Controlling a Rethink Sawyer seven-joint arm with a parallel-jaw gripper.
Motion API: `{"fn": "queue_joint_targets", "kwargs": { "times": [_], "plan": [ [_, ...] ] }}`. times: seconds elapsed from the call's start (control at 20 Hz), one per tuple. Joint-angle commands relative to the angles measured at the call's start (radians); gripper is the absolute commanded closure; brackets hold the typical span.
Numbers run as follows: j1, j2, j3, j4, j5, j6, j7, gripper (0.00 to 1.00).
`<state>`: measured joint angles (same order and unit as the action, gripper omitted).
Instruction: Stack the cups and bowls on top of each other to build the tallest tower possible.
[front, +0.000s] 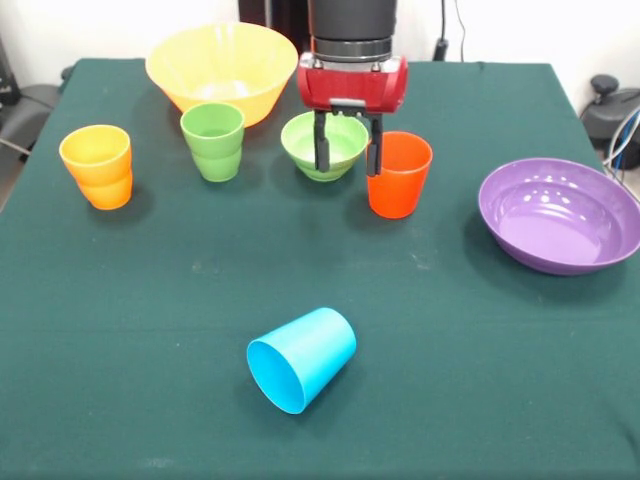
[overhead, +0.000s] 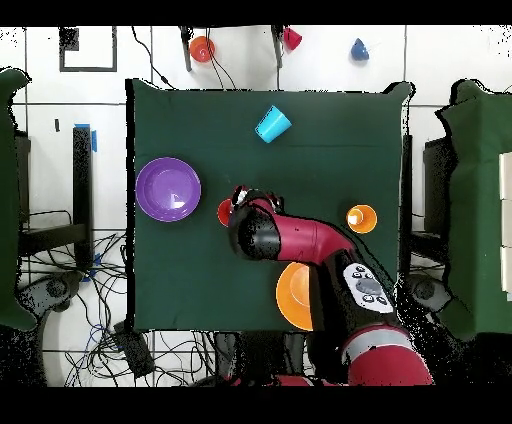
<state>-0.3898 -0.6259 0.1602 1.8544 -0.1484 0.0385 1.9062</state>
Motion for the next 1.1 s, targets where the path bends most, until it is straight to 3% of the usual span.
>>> {"fn": "queue_joint_targets", "kwargs": {
  "times": [0.05,0.3,0.55,0.9,1.1],
  "plan": [
    [-0.026,-0.001,0.036,0.053,-0.066,0.096,0.028,0.0],
    [-0.056,-0.024,0.061,0.067,-0.059,0.17,-0.004,0.0],
    [-0.032,0.031,0.035,0.053,-0.101,0.047,0.023,0.0],
    [-0.016,0.021,0.02,0.038,-0.141,0.009,0.034,0.0],
    [0.025,0.003,-0.022,0.025,-0.153,0.004,0.049,0.0]
  ]
}}
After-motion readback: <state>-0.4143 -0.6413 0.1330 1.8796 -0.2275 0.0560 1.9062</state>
